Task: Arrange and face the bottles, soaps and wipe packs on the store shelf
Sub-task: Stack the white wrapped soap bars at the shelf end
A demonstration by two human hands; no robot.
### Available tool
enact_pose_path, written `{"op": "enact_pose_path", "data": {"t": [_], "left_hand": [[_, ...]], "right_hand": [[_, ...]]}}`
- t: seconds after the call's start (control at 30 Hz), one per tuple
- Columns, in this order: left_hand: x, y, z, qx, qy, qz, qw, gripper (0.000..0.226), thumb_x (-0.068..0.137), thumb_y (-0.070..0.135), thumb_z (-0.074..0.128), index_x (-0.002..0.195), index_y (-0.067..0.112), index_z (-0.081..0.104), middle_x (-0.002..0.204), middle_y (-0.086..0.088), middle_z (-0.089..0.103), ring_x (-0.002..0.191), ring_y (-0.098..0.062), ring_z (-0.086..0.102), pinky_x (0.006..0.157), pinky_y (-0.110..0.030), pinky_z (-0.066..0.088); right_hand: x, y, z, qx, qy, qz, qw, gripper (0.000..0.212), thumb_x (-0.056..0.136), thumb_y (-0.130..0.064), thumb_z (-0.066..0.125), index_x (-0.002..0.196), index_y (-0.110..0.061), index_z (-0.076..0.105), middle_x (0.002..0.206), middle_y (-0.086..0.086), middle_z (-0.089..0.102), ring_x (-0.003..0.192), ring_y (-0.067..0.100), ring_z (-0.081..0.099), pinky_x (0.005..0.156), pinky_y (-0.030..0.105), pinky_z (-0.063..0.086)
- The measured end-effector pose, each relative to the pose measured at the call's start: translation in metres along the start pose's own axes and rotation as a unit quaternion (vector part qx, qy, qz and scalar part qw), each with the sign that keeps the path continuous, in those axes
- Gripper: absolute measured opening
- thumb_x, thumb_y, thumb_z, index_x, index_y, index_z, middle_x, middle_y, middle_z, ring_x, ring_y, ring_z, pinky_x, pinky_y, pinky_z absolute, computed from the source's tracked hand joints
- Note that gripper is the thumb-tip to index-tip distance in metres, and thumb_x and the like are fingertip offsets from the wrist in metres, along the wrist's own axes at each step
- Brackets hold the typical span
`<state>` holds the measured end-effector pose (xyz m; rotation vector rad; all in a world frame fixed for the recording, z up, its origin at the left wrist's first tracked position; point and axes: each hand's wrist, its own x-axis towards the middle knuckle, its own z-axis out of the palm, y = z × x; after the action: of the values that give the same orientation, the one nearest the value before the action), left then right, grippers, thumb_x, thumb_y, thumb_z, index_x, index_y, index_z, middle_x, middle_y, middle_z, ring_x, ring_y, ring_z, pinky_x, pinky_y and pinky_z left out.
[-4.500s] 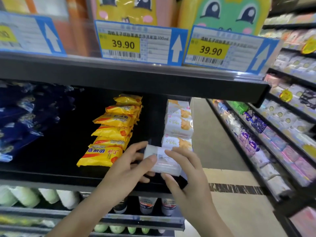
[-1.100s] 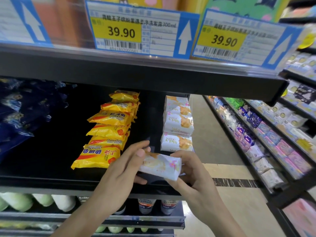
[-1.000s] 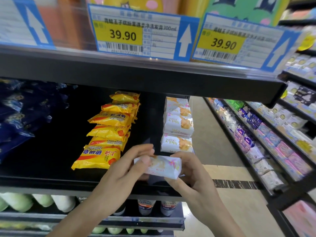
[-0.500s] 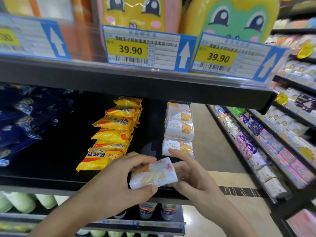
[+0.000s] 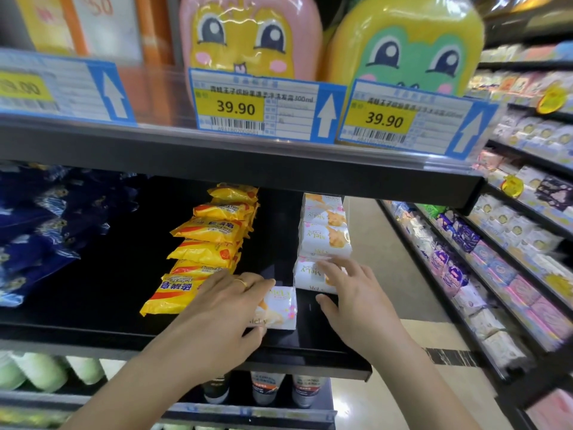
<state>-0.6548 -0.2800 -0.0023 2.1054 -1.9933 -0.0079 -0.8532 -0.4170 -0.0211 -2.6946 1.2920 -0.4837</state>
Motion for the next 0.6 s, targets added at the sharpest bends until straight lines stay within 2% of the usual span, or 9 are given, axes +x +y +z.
{"op": "enact_pose_path", "data": {"t": [0.1,0.2,0.3,0.37,0.43,0.53,0.6], "left_hand": [[-0.001,0.000,-0.003,0.002,-0.008,0.001,1.000,0.068,0.102,0.046,0.049,0.161,0.039,0.015,0.159,0.022,0.026,0.149,-0.003,0.019,0.118,-0.022,-0.011],[-0.004,0.001,-0.004,-0.025,-0.018,-0.009,0.999,0.071,0.102,0.050,0.050,0.161,0.042,0.011,0.162,0.025,0.018,0.151,-0.002,0.009,0.114,-0.019,-0.013],[-0.009,-0.001,-0.004,-0.087,0.016,-0.025,0.996,0.072,0.097,0.061,0.052,0.158,0.046,0.017,0.160,0.030,0.018,0.148,0.002,0.012,0.119,-0.019,0.008],[-0.011,-0.002,-0.004,-0.140,0.051,-0.036,0.988,0.069,0.094,0.064,0.054,0.155,0.047,0.027,0.156,0.032,0.027,0.144,0.004,0.022,0.114,-0.017,0.022],[-0.010,-0.001,-0.004,-0.189,0.072,-0.047,0.978,0.067,0.092,0.065,0.055,0.153,0.049,0.032,0.152,0.034,0.032,0.142,0.008,0.027,0.108,-0.015,0.026],[-0.009,0.004,-0.005,-0.282,0.080,-0.053,0.955,0.075,0.082,0.073,0.056,0.150,0.053,0.033,0.145,0.040,0.038,0.134,0.021,0.032,0.097,-0.003,0.031],[-0.009,0.008,-0.006,-0.353,0.089,-0.051,0.930,0.084,0.075,0.074,0.063,0.151,0.053,0.033,0.141,0.040,0.045,0.131,0.022,0.038,0.097,-0.006,0.037]], "right_hand": [[0.001,0.003,0.006,0.032,0.024,0.008,0.999,0.046,0.097,-0.028,0.063,0.139,-0.041,0.046,0.150,-0.015,0.037,0.126,0.019,0.049,0.092,0.031,0.050],[0.001,0.004,0.010,0.042,0.042,0.012,0.998,0.043,0.097,-0.028,0.064,0.135,-0.041,0.050,0.147,-0.014,0.042,0.129,0.016,0.048,0.092,0.025,0.044],[-0.006,0.005,0.014,0.099,0.078,0.004,0.992,0.038,0.096,-0.026,0.069,0.130,-0.038,0.059,0.136,-0.012,0.050,0.125,0.014,0.050,0.092,0.021,0.039],[-0.013,0.006,0.014,0.146,0.107,0.005,0.983,0.037,0.095,-0.025,0.071,0.127,-0.038,0.061,0.132,-0.016,0.049,0.119,0.012,0.054,0.094,0.021,0.042],[-0.018,0.003,0.010,0.190,0.142,0.000,0.971,0.038,0.093,-0.024,0.073,0.125,-0.040,0.061,0.127,-0.021,0.047,0.110,0.009,0.058,0.092,0.020,0.046],[-0.027,-0.006,-0.001,0.230,0.187,-0.043,0.954,0.043,0.088,-0.016,0.078,0.124,-0.035,0.065,0.126,-0.018,0.051,0.121,0.000,0.052,0.096,0.008,0.039],[-0.036,-0.014,-0.008,0.240,0.195,-0.075,0.948,0.042,0.088,-0.016,0.079,0.124,-0.032,0.066,0.130,-0.014,0.051,0.128,0.005,0.050,0.101,0.011,0.038]]}}
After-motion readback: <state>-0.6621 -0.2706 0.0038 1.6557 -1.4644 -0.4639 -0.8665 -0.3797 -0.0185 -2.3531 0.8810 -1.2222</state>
